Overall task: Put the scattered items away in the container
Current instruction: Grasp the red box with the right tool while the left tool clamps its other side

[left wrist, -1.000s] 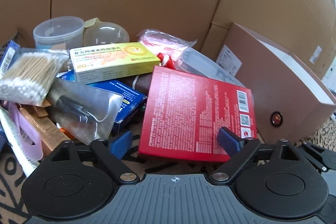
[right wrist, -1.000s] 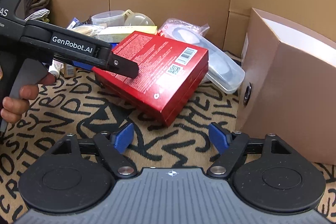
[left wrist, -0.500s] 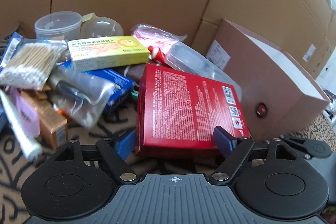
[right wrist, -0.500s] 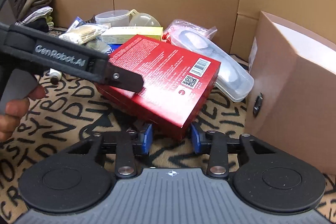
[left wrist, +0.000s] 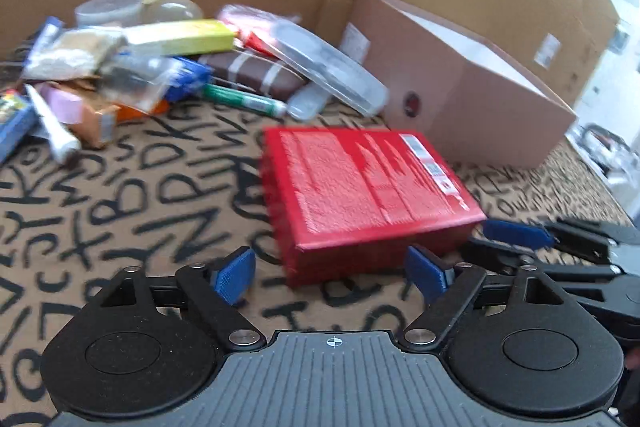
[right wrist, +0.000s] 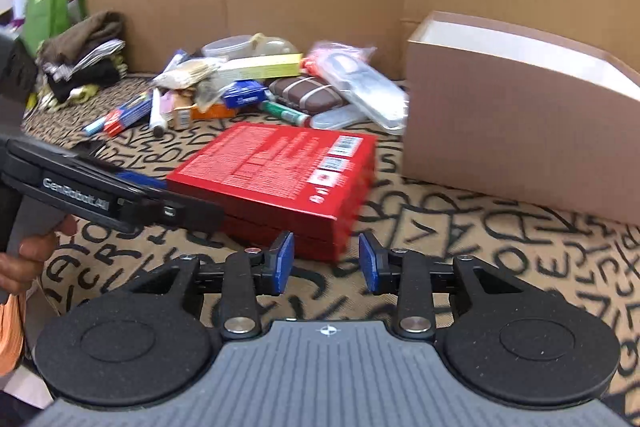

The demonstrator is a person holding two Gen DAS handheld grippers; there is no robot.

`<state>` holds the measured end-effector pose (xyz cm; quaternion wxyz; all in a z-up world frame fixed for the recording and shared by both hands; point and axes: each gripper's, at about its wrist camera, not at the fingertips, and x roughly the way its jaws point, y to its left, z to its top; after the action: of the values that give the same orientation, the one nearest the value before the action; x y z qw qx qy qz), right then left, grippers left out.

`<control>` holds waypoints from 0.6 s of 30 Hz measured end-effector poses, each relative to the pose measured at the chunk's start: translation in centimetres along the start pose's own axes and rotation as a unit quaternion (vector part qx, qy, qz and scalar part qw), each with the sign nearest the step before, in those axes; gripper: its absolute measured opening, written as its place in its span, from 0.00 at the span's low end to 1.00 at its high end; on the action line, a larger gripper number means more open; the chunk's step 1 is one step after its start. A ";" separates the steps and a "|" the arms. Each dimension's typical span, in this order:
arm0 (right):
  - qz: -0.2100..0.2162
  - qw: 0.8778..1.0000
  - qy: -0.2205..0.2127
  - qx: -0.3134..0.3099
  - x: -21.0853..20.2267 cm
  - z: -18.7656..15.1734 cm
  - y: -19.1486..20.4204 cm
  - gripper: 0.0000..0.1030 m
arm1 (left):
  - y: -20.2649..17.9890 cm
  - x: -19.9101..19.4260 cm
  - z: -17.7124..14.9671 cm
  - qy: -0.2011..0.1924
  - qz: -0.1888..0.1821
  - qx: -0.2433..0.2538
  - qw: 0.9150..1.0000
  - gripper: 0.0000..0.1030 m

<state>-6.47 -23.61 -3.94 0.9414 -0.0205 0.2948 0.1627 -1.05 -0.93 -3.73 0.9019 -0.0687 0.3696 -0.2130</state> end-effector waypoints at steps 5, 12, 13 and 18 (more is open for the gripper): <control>0.014 1.000 -0.010 -0.006 0.7 0.2 0.4 0.49 | 1.4 -0.3 1.8 -0.009 -0.008 -0.036 0.999 0.90; 0.033 0.999 -0.013 -0.020 1.8 0.1 0.3 0.53 | 0.4 2.2 3.1 0.022 -0.023 -0.007 0.999 0.94; 0.035 0.999 -0.010 -0.021 1.9 0.2 0.2 0.54 | 0.2 2.6 3.3 0.024 -0.024 -0.004 0.999 0.98; 0.044 0.999 0.001 -0.025 2.3 0.4 -0.5 0.57 | 0.1 4.3 3.7 0.040 -0.048 -0.015 0.998 1.00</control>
<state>-4.32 -23.32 -4.94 0.9322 -0.0309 0.2922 0.2115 4.31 -2.83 -3.90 0.8739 -0.0914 0.4052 -0.2526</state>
